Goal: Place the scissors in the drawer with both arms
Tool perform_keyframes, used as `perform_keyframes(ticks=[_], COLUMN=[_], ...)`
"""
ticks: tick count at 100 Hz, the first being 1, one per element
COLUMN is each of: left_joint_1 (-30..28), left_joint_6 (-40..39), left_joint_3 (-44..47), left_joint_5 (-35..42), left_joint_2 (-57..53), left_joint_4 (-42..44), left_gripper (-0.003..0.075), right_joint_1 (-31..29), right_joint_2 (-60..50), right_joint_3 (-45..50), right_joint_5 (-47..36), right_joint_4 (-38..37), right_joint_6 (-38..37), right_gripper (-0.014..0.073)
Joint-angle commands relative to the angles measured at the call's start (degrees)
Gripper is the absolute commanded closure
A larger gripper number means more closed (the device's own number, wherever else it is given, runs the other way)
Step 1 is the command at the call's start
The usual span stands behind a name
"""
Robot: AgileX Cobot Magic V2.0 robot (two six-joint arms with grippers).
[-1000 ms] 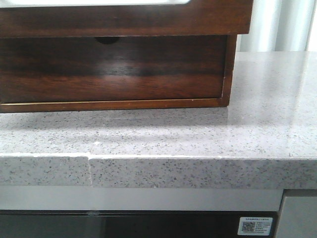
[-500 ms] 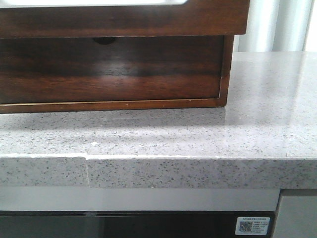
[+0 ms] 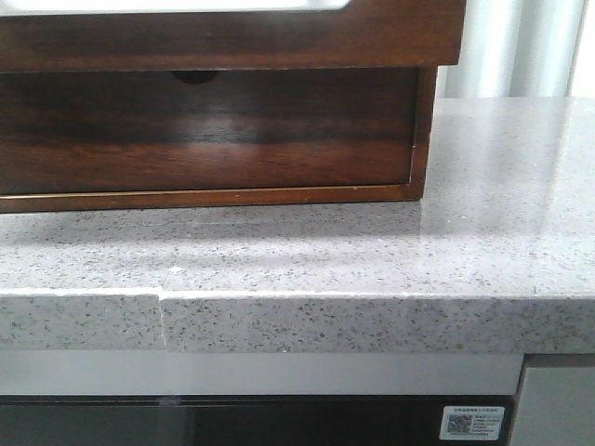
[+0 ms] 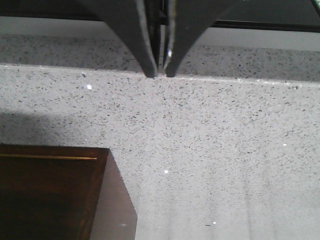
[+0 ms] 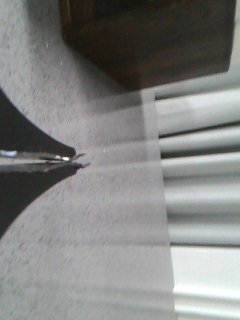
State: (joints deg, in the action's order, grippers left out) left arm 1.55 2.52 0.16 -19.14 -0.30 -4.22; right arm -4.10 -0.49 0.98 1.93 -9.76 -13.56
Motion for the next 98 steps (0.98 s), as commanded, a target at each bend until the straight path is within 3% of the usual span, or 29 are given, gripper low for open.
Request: perform_keyframes(ticks=[1,19,29,98], left_joint_1=[0.0,0.0,0.0,0.0], left_joint_6=[-0.8,-0.8,-0.8,-0.8], left_joint_3=[1.3,1.3,1.3,1.3], left_joint_5=[1.3,1.3,1.3,1.3], left_joint_2=[-1.8,-1.8,-1.8,-1.8], left_joint_4=[-0.8,-0.8,-0.8,-0.8], left_gripper=[0.0738,0.0739,0.0739,0.0739], right_joint_1=[-2.0,-3.3,-3.3,-3.3], right_joint_2=[-1.1,-1.1,-1.1,-1.1], right_joint_3=[0.5,0.6,0.6,0.6], right_joint_5=[-1.9,7.4,14.2,14.5], right_joint_4=[-0.9,8.1,7.6,7.3], right_joint_6=[0.8,10.7,11.2,11.2], right_gripper=[0.0655,0.0655,0.0655,0.0655])
